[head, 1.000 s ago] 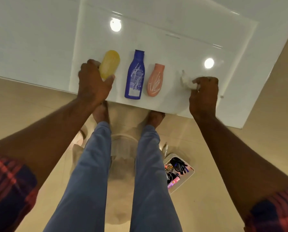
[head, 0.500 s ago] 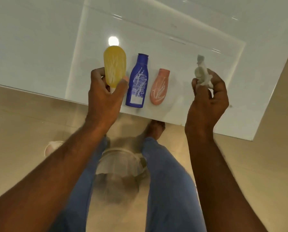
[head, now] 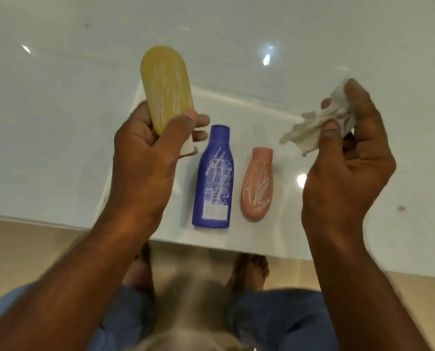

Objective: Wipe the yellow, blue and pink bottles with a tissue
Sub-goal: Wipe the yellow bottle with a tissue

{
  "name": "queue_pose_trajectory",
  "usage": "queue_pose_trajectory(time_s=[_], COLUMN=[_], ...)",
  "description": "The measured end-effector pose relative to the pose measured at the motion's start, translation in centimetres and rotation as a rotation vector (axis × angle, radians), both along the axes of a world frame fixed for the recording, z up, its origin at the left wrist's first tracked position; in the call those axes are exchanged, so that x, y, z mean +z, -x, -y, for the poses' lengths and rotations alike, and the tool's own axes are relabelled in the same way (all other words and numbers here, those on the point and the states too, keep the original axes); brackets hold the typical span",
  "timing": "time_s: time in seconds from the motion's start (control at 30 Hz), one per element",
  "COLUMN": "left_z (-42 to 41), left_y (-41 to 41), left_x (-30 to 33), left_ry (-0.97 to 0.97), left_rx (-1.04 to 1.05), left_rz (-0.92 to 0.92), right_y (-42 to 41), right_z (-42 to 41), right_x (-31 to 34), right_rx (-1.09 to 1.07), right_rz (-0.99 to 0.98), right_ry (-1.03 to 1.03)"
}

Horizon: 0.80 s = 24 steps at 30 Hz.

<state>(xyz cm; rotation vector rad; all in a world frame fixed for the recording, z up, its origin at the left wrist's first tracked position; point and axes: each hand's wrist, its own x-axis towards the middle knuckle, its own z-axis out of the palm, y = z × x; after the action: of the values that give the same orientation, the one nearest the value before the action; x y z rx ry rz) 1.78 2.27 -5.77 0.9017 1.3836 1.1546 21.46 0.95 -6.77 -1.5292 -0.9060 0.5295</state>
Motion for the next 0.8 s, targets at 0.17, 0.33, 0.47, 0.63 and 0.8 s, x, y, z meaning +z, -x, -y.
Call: queue_pose_trajectory(time_s=[0.17, 0.33, 0.47, 0.63, 0.8], left_z=[1.7, 5.2, 8.0, 9.1, 9.3], left_y=[-0.6, -2.0, -3.3, -3.8, -3.6], left_x=[0.8, 4.0, 7.1, 9.1, 6.9], left_ry=[0.005, 0.043, 0.063, 0.023, 0.227], left_rx=[-0.14, -0.254, -0.309, -0.345, -0.199], left_rz=[0.005, 0.016, 0.01, -0.075, 0.12], right_y=[0.6, 1.0, 1.1, 2.1, 2.3], right_z=[1.4, 4.7, 7.3, 7.9, 8.0], right_x=[2.5, 4.5, 5.5, 6.4, 8.3], right_rx=[0.07, 0.119, 0.102, 0.152, 0.273], right_rz=[-0.011, -0.132, -0.278, -0.357, -0.117], right_ry=[-0.127, -0.194, -0.187, -0.071, -0.141])
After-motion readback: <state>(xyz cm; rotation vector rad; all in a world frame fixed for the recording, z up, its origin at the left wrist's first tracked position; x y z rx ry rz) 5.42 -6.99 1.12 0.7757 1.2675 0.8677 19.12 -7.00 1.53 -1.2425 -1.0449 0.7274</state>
